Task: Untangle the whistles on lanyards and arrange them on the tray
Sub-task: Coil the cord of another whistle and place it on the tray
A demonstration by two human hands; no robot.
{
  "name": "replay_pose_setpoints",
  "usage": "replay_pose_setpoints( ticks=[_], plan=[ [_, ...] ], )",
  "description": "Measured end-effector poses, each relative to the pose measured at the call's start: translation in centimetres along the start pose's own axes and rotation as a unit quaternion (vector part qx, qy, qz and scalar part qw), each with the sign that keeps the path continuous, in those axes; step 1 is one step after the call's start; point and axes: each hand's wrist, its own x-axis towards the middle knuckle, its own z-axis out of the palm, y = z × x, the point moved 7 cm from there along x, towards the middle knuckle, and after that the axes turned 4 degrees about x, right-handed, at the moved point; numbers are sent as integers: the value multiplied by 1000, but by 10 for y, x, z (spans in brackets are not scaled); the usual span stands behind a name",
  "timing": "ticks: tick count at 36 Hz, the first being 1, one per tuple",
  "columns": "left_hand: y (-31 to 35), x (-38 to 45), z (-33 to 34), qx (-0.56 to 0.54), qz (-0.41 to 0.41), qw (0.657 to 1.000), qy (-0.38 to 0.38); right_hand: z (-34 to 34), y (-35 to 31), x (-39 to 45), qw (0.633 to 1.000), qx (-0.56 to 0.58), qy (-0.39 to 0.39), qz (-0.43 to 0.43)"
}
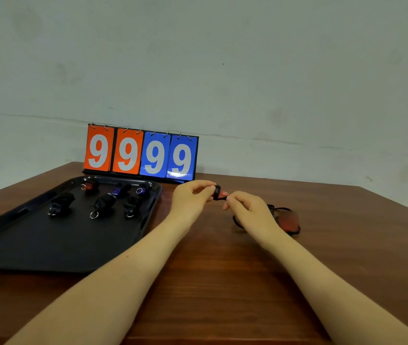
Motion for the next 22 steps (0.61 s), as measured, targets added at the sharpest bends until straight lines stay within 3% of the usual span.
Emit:
replay_pose_setpoints(
  ticks=[4, 8, 10, 13, 19, 22],
  plan=[
    [7, 1, 5, 156, 61, 985, -45, -11, 7, 2, 996, 58, 61, 16],
    [13, -5, 19, 168, 75, 977, -106, -20, 16, 5, 989, 92, 98, 60],
    [16, -9, 23, 109, 61, 983, -131, -24, 23, 5, 984, 122, 93, 93],
    [12, -16, 28, -78, -17, 984, -162, -25, 29, 3, 968, 200, 85, 126],
    [4, -21, 34, -312, -126, 927, -168, -10, 31, 3, 925, 339, 36, 167],
    [2, -18, 33, -361, -139, 910, -152, -6, 29, 5, 935, 317, 24, 159]
  ],
)
